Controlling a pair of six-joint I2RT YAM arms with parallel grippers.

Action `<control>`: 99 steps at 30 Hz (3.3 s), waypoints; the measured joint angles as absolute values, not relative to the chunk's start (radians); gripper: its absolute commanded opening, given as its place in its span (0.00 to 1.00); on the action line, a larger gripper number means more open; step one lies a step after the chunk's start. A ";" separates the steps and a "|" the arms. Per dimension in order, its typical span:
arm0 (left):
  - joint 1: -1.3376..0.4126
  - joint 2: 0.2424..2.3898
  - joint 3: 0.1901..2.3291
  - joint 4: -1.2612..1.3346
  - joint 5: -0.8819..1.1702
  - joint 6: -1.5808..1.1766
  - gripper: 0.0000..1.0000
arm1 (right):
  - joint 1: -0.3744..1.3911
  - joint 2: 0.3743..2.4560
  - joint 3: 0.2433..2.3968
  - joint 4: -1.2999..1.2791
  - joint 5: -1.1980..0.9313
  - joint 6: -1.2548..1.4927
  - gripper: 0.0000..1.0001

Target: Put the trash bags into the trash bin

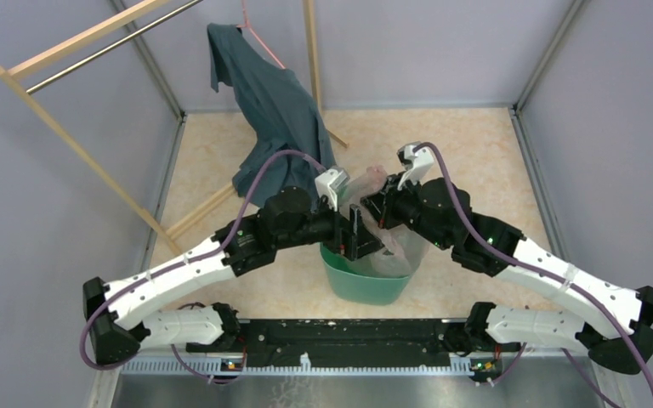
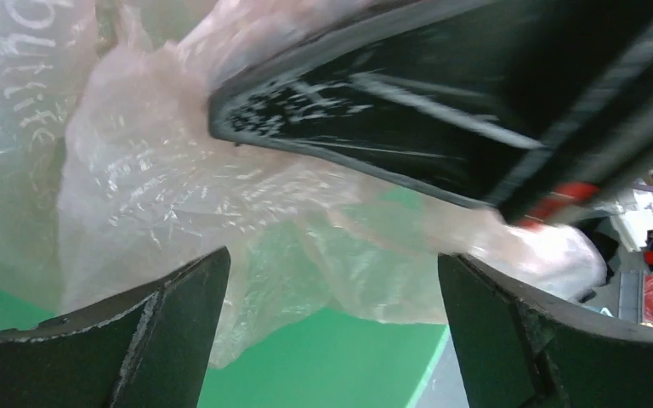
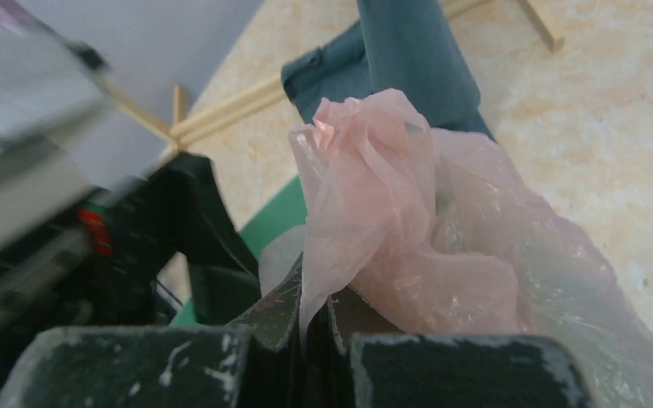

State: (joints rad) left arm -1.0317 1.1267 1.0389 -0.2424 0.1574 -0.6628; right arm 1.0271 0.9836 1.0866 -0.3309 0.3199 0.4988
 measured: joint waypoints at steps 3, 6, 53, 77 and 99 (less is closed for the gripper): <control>-1.032 1.052 1.032 -0.262 0.176 -0.629 0.99 | 1.021 0.982 1.073 -0.368 0.273 0.464 0.00; -1.032 0.935 1.052 -0.311 0.154 -0.601 0.99 | 1.019 0.981 1.073 -0.401 0.219 0.408 0.00; -1.029 0.898 1.116 -0.400 -0.096 -0.809 0.87 | 0.841 1.016 1.098 -0.368 -0.041 0.306 0.00; -1.036 1.068 1.222 -0.329 -0.142 -0.836 0.74 | 0.836 0.969 1.054 -0.361 -0.342 0.237 0.00; -1.032 1.131 1.180 -0.232 -0.119 -0.790 0.09 | 0.836 0.929 1.021 -0.350 -0.375 0.242 0.23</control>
